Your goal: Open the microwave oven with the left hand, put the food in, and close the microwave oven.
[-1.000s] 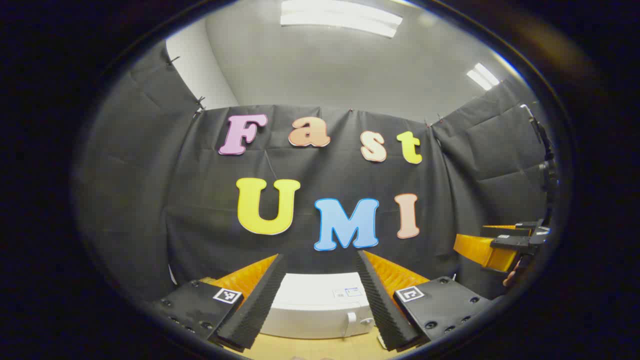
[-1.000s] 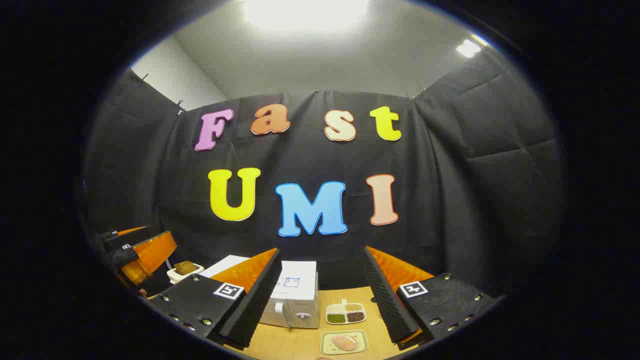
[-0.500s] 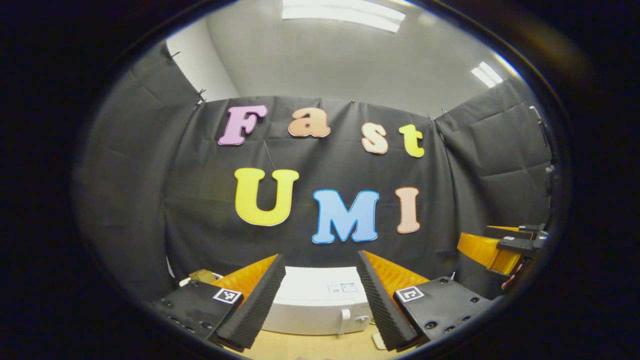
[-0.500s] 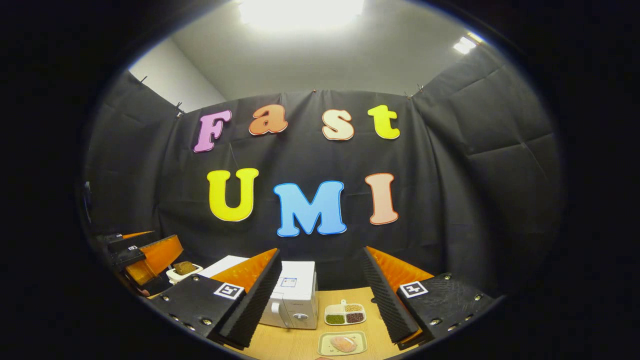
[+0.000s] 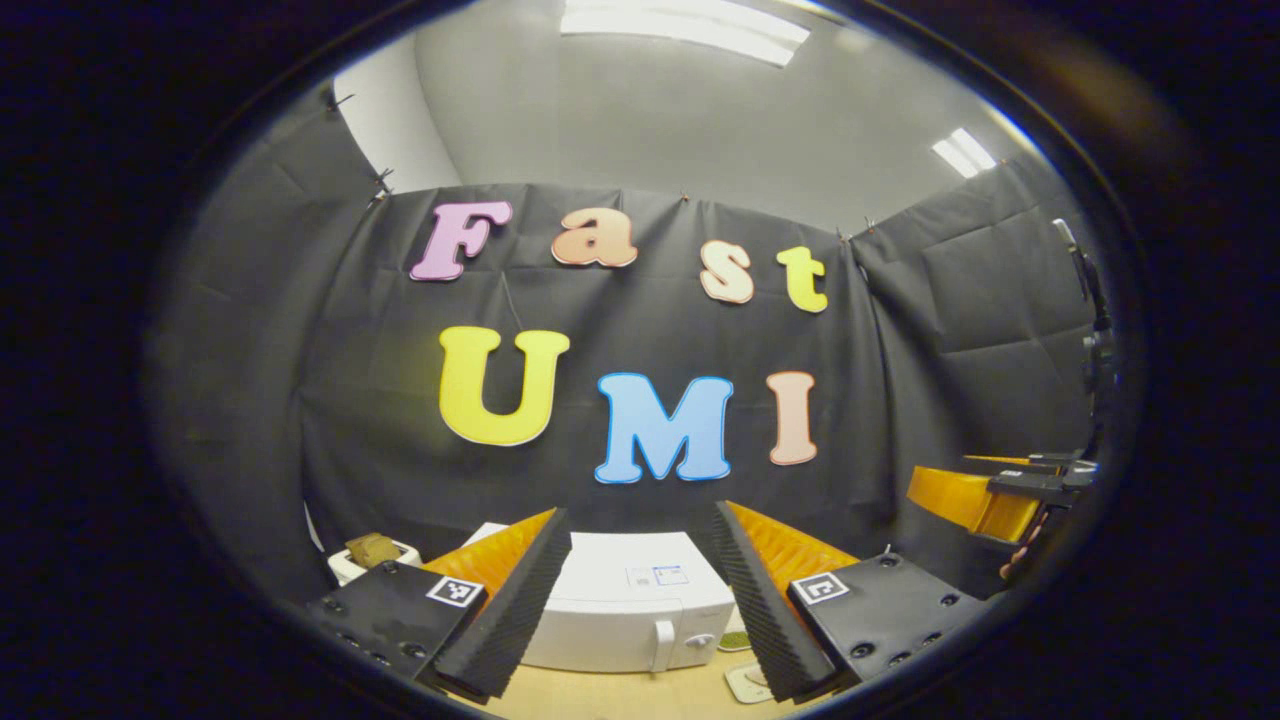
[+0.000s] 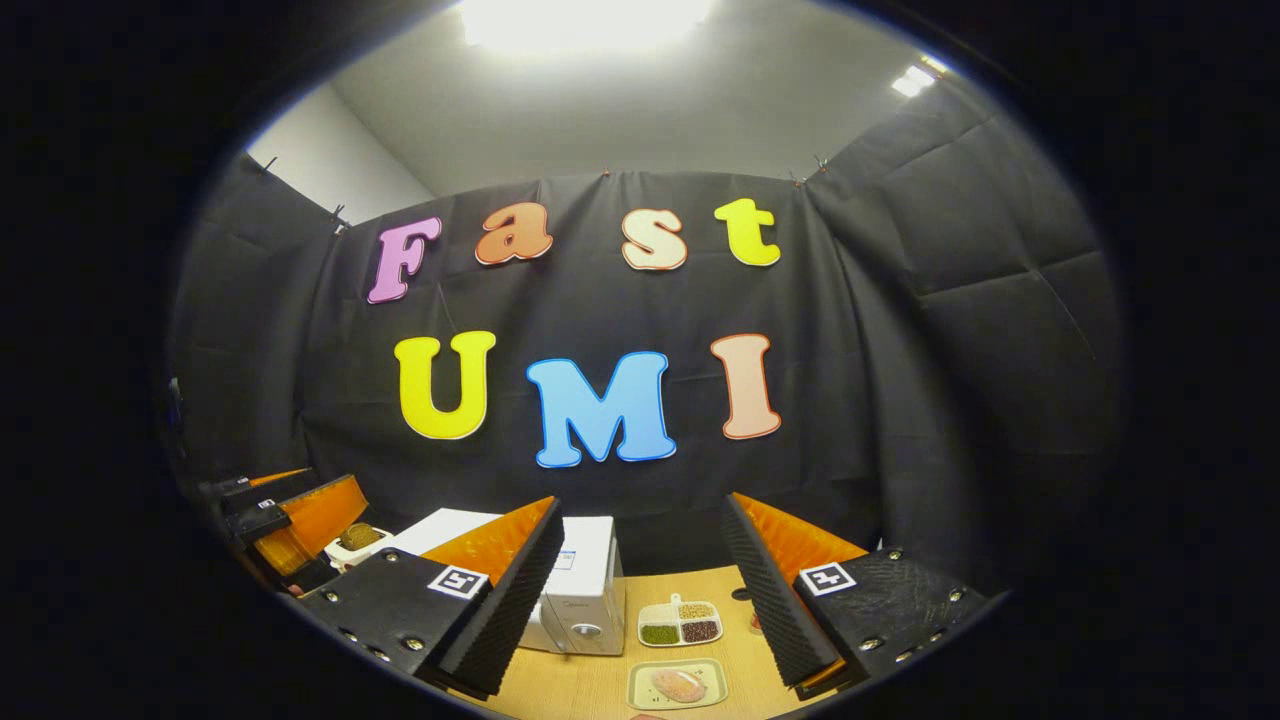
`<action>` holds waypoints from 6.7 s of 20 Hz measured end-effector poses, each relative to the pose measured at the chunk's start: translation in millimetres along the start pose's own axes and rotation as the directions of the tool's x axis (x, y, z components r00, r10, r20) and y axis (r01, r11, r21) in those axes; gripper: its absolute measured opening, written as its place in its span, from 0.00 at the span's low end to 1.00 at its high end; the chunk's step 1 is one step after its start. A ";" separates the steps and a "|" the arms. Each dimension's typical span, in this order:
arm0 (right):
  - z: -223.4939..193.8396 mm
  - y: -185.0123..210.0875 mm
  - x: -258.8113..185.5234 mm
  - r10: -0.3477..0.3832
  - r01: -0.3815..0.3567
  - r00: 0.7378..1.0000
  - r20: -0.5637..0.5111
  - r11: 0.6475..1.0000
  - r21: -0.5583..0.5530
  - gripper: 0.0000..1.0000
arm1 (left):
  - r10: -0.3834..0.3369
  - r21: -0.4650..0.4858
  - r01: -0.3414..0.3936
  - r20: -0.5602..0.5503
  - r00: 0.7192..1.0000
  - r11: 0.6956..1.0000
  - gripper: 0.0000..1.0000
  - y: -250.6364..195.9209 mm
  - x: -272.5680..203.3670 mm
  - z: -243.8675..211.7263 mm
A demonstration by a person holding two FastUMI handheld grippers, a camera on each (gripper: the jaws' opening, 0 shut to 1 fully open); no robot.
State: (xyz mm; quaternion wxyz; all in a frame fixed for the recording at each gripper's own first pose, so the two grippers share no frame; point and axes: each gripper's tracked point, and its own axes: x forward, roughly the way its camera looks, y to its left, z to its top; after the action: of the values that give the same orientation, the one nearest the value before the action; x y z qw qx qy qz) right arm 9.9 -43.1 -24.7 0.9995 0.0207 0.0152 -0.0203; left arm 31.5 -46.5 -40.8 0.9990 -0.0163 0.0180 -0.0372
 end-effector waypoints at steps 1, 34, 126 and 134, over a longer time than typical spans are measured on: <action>-6.2 -3.8 0.6 -0.002 0.002 1.000 -0.014 1.000 0.000 0.97 | -0.002 0.006 0.002 -0.004 1.000 1.000 0.96 -2.9 2.2 -7.9; -127.1 -125.6 13.4 -0.036 0.032 0.948 -0.316 0.999 -0.017 0.98 | 0.100 0.027 -0.099 -0.479 0.872 0.995 0.53 -30.0 125.1 -373.9; -325.8 11.7 35.7 -0.047 -0.019 0.785 -0.618 0.995 -0.100 0.98 | -0.064 0.039 0.124 -0.682 0.729 0.991 0.98 314.6 -207.5 -326.5; -345.2 -12.5 54.0 0.001 -0.069 0.751 -0.661 0.995 -0.076 0.98 | 0.070 0.113 0.013 -0.699 0.711 0.994 0.96 320.8 -230.2 -318.0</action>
State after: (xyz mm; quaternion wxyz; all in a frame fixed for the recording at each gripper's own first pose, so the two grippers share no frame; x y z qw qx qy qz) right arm 53.1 -43.2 -371.6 0.9298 -0.0211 0.3673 0.0077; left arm -186.1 280.5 -361.4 0.9171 0.0540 0.3941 -0.0260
